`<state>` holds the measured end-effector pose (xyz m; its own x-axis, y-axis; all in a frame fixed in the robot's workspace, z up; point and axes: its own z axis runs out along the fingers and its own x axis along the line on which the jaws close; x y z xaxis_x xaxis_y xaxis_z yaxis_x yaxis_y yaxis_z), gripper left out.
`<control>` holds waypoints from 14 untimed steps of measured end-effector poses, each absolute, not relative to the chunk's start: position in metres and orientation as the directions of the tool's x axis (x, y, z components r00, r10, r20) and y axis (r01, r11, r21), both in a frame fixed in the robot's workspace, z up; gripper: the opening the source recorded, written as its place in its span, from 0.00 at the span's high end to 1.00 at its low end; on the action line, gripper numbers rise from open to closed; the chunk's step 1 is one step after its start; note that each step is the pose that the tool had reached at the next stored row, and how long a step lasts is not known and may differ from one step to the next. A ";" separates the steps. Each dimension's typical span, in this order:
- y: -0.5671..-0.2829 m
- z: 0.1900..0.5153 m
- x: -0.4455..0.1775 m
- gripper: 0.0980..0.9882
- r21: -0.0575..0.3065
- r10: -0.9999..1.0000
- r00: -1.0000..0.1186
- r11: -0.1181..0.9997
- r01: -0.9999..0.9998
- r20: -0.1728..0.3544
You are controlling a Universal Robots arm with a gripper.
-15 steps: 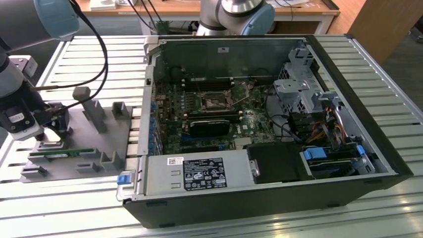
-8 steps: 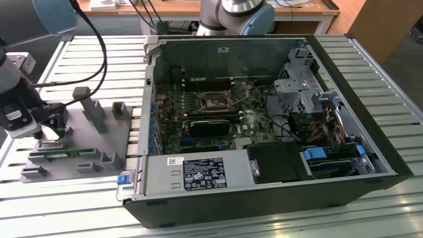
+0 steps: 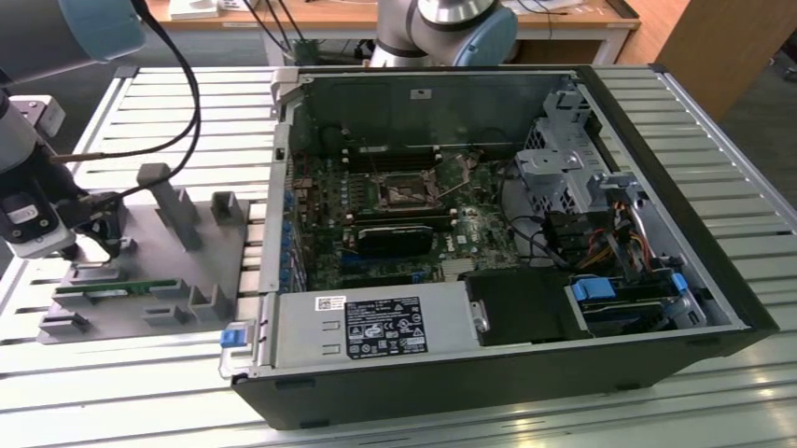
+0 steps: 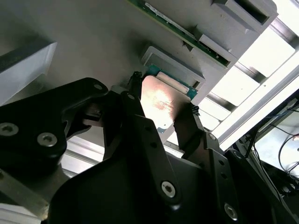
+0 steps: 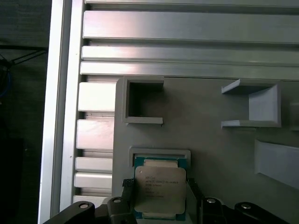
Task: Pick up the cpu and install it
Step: 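Pick up the cpu and move it towards the insertion slot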
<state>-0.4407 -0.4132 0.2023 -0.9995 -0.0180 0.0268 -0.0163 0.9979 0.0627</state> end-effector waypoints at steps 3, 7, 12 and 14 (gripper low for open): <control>-0.413 0.204 -0.441 0.52 0.063 -0.018 -0.999 0.998 -0.016 0.027; -0.413 0.206 -0.441 0.52 0.063 -0.018 -0.999 0.998 -0.016 0.027; -0.413 0.210 -0.441 0.52 0.063 -0.018 -0.999 0.998 -0.016 0.027; -0.413 0.213 -0.441 0.52 0.063 -0.018 -0.999 0.998 -0.016 0.027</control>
<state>-0.4407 -0.4132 0.2128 -0.9995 -0.0180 0.0267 -0.0163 0.9979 0.0627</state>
